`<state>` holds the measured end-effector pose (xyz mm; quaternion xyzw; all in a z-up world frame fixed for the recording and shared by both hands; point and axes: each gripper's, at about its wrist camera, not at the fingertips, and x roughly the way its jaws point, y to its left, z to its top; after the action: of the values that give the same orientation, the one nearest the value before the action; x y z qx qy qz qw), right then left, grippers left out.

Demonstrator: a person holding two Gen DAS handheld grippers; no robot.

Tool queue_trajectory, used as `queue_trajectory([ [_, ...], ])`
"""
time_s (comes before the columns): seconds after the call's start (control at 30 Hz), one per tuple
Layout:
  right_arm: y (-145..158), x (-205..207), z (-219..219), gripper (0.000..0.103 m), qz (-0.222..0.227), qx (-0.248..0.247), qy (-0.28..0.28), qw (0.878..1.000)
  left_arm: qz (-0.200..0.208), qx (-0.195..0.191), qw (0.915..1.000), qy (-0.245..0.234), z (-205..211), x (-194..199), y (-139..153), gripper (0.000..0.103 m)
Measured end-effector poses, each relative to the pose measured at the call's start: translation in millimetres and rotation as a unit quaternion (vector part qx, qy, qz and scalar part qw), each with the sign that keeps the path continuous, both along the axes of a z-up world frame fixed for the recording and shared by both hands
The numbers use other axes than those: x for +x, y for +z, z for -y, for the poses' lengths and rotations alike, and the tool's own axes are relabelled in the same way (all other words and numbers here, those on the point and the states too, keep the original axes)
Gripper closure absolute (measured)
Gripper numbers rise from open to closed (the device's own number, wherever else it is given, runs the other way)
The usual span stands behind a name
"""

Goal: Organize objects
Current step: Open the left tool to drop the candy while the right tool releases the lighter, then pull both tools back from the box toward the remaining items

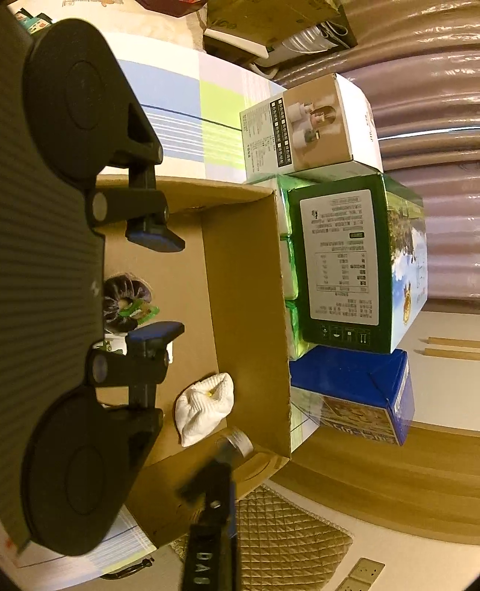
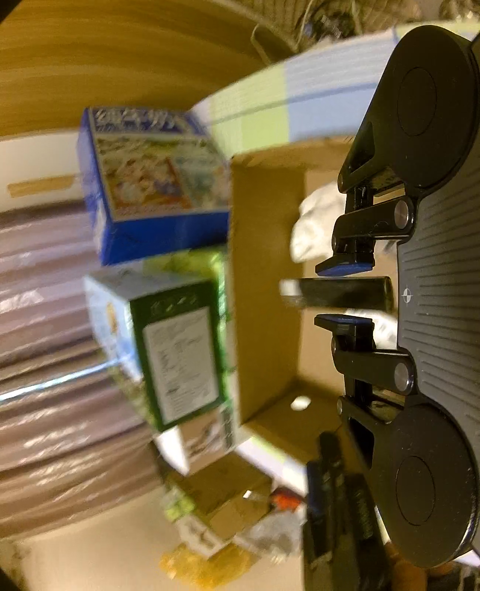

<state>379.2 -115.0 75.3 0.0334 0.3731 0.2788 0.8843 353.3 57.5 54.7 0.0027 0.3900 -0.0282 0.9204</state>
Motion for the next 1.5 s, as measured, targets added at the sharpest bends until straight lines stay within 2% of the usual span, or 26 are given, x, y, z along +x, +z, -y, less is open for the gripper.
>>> queue_trajectory([
  [0.03,1.7,-1.4,1.7,0.065,0.004,0.003,-0.002,1.000,0.003,0.001,1.0000,-0.001,-0.3,-2.5,1.0,0.068],
  [0.1,6.3,-6.6,5.1,0.056,0.013,0.007,-0.006,1.000,0.007,0.008,0.9999,-0.003,0.2,-8.6,3.6,0.067],
  [0.2,11.1,-17.4,13.8,0.054,0.013,0.016,-0.006,1.000,0.026,0.029,0.9992,-0.001,1.1,-25.2,10.4,0.064],
  [0.37,19.5,-49.5,31.1,0.047,0.022,0.021,-0.010,0.999,0.037,0.019,0.9991,0.007,-0.1,-56.5,20.8,0.058],
  [0.53,25.5,-89.3,50.0,0.038,0.024,0.029,-0.019,0.999,0.046,0.010,0.9989,0.008,3.7,-91.7,30.8,0.043],
  [0.6,26.7,-107.1,58.2,0.034,0.020,0.038,-0.023,0.999,0.050,0.009,0.9986,0.012,5.6,-109.1,34.3,0.040],
  [0.73,25.9,-145.2,75.7,0.018,0.014,0.061,-0.035,0.997,0.059,0.001,0.9981,0.020,6.3,-144.2,36.6,0.023],
  [0.87,16.7,-183.0,86.9,0.013,0.008,0.053,-0.037,0.998,0.066,0.002,0.9968,0.045,2.7,-178.7,33.9,0.015],
  [0.97,8.1,-207.1,94.6,0.010,0.001,0.043,-0.043,0.998,0.064,-0.011,0.9956,0.067,-5.6,-203.6,31.4,0.008],
  [1.1,-2.3,-234.2,99.1,0.006,0.001,0.018,-0.038,0.999,0.064,-0.010,0.9945,0.083,-11.4,-234.7,28.7,0.001],
  [1.23,-15.5,-256.3,102.4,0.002,0.002,-0.004,-0.040,0.999,0.059,-0.001,0.9944,0.087,-11.8,-257.0,24.2,0.001],
  [1.5,-33.3,-281.5,102.2,0.002,-0.002,-0.032,-0.028,0.999,0.040,-0.004,0.9953,0.088,-12.3,-283.1,5.9,0.001],
])
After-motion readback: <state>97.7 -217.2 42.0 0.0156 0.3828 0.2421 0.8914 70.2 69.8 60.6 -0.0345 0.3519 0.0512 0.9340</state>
